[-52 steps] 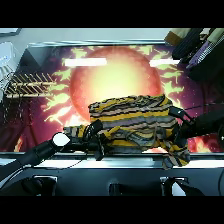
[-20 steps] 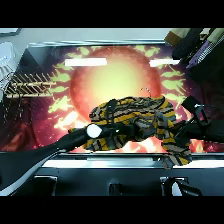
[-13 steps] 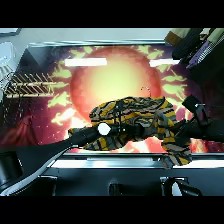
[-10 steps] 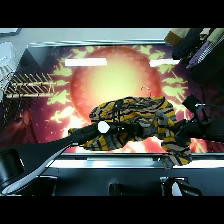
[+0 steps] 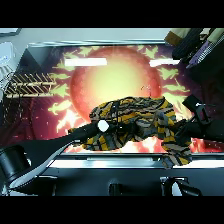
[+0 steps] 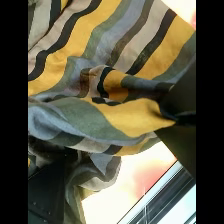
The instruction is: Fold the clothes and pants, and hang the long-sleeved shirts on hangers.
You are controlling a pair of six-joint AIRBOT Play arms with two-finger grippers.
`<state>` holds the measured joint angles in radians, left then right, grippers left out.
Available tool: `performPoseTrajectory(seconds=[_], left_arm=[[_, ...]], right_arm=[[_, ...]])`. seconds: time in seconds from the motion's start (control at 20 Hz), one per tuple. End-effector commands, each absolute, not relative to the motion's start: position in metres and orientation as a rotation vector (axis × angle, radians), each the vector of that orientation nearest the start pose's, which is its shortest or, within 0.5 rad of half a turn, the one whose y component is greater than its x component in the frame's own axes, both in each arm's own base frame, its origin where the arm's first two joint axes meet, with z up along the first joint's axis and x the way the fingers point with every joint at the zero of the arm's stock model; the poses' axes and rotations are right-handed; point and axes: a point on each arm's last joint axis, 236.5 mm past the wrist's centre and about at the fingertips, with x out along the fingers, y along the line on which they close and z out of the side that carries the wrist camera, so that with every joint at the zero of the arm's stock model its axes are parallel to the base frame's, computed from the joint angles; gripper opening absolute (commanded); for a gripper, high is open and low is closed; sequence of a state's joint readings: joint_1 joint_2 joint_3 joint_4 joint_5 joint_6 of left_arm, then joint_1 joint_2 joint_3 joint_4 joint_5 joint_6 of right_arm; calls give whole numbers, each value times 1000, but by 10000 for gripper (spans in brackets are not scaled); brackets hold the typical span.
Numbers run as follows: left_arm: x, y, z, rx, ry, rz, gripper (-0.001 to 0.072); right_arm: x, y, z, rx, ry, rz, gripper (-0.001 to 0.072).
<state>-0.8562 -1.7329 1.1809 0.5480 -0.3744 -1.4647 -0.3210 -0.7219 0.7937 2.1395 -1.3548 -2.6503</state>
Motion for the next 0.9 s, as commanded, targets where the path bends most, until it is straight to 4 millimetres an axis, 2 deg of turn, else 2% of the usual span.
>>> performPoseTrajectory(seconds=[0.0,0.2,0.25,0.3,0.45,0.55,0.7,0.85], left_arm=[[306,-464,-82,-550,1205,-664,612],[308,-466,-79,-553,1199,-669,593],[310,-469,-74,-556,1189,-676,504],[313,-473,-67,-562,1175,-686,466],[320,-481,-53,-575,1147,-708,466],[317,-481,-63,-567,1174,-705,466],[298,-480,-87,-536,1269,-713,467],[296,-481,-89,-532,1278,-715,464]], right_arm=[[261,44,72,-310,906,683,23],[265,42,73,-302,900,664,24],[265,42,74,-295,901,659,24],[265,42,73,-294,903,660,24],[265,42,73,-296,904,658,24],[265,42,73,-296,903,657,24],[265,41,73,-294,905,656,24],[265,41,73,-297,907,654,24]])
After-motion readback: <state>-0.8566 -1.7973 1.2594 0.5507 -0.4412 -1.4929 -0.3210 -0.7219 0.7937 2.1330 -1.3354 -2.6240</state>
